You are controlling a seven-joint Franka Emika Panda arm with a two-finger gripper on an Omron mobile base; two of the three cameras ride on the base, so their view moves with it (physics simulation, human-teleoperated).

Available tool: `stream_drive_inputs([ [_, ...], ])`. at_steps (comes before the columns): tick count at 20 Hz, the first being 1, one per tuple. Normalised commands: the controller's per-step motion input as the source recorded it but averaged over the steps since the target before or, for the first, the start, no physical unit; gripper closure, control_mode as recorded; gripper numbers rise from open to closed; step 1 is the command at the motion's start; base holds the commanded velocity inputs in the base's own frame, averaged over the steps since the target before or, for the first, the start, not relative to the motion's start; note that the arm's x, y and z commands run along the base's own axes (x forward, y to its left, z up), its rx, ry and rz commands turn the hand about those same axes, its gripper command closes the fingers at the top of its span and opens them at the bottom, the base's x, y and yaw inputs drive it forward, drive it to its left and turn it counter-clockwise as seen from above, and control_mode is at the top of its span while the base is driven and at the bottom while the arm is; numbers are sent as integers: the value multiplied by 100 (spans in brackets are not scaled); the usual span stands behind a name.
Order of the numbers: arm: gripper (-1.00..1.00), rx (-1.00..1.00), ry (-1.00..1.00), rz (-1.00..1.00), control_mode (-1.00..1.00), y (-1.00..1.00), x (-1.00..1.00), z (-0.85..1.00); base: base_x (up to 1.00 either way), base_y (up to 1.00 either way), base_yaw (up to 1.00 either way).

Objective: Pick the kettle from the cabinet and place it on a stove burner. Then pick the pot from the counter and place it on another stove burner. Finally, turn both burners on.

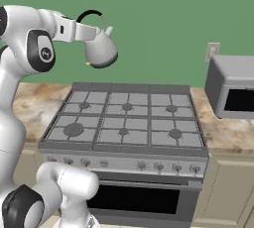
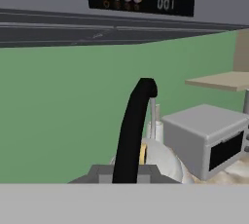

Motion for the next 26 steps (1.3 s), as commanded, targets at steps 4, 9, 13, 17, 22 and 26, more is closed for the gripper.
stream_drive_inputs([
  [4,100,0,0,0,100,0,0,0,16,-31,4],
  [9,100,0,0,0,100,0,0,0,18,-37,2],
  [13,100,0,0,0,100,0,0,0,14,-35,0],
  [17,100,0,0,0,100,0,0,0,6,-18,0],
  [22,100,0,0,0,-100,0,14,0,0,-2,0],
  [26,100,0,1,0,-100,0,43,0,0,0,0],
])
